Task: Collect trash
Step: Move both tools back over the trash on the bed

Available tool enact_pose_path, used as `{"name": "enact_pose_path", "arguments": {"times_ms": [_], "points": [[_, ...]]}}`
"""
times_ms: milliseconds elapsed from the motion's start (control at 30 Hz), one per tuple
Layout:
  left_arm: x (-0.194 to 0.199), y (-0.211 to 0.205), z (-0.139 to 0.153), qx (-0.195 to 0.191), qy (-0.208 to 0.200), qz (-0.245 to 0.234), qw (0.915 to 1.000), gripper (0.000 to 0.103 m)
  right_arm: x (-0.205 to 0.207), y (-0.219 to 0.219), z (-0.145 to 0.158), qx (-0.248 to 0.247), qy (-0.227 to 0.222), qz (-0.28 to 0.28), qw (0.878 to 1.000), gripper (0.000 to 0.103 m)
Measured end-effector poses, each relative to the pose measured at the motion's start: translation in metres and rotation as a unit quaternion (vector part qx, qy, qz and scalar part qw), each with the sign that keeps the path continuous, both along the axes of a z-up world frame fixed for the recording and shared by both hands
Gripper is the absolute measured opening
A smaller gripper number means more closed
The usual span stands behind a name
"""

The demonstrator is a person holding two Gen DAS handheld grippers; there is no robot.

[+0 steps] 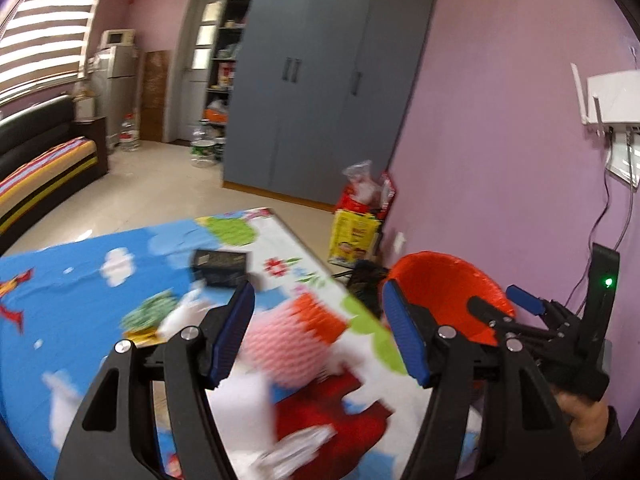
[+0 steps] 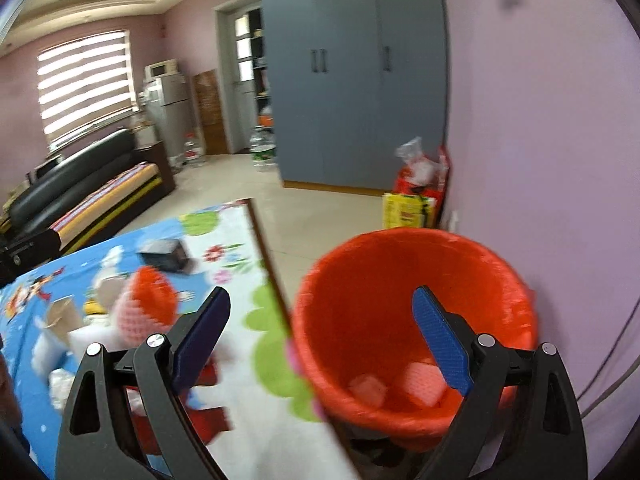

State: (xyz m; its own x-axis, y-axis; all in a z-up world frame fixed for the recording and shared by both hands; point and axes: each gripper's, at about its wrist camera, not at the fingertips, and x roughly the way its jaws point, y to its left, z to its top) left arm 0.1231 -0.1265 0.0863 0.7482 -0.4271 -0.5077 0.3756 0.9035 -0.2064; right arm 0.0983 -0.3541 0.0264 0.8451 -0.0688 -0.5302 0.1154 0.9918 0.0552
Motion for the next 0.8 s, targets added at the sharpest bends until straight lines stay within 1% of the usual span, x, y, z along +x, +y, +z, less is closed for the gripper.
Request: {"name": "enact_pose_path", "arguments": {"times_ms": [133,367,567,800], "points": [[-0.017,0.040,-0.005,0.008,0.001,0.040,0.9992,0.066,-0.002,0.025,-0.003,-0.001,0.002,0.031,1.000,0.087],[-0.043,0.081,-0.027,0.014,0.021,0.074,0.9969,0.067,-0.008,0.073,-0.016,0.001,0.019,0.091,0.996,0.087],[-0.047,0.116,-0.041,0.009,0.040,0.116,0.9924,0.067,-0.017,0.126,-0.027,-0.005,0.033,0.156,0.987,0.087],[-0.048,0.146,-0.048,0.000,0.048,0.141,0.9888,0.067,-0.028,0.168,-0.036,-0.012,0.040,0.201,0.979,0.090]]}}
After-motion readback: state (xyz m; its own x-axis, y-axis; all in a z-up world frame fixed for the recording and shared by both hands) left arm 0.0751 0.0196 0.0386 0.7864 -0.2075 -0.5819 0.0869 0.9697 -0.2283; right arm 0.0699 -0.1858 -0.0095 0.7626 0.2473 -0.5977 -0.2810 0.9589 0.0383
